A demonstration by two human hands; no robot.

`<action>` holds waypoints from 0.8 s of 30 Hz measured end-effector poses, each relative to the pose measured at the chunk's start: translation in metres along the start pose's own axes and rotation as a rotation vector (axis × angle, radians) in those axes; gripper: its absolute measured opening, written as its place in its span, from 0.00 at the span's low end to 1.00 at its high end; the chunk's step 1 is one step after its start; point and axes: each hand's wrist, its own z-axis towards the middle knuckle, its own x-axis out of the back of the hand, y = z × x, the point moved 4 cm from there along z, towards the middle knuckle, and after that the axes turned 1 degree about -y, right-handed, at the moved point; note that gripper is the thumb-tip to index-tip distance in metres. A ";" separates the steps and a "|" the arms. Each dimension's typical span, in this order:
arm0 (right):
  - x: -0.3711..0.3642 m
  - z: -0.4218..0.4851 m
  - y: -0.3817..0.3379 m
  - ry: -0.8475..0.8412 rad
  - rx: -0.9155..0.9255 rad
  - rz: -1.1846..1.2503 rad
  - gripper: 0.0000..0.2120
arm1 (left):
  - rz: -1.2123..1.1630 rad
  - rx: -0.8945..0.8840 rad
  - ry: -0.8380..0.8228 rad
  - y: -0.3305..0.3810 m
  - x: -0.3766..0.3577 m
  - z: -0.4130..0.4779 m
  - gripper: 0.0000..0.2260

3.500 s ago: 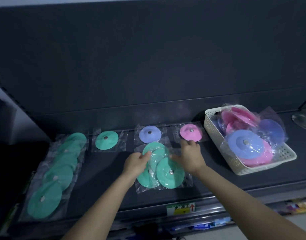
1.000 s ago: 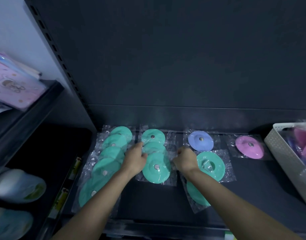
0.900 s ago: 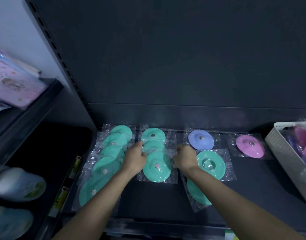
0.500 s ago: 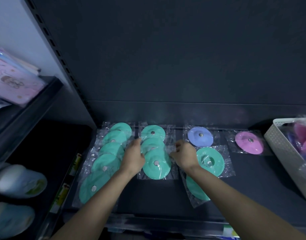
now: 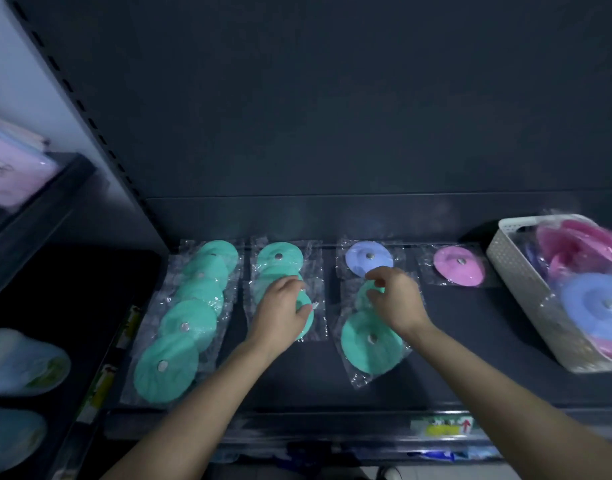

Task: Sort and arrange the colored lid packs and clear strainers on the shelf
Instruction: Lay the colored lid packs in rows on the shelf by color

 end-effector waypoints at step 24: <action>0.042 -0.020 0.085 0.016 -0.378 0.626 0.08 | -0.150 0.122 -0.247 0.057 -0.071 0.014 0.25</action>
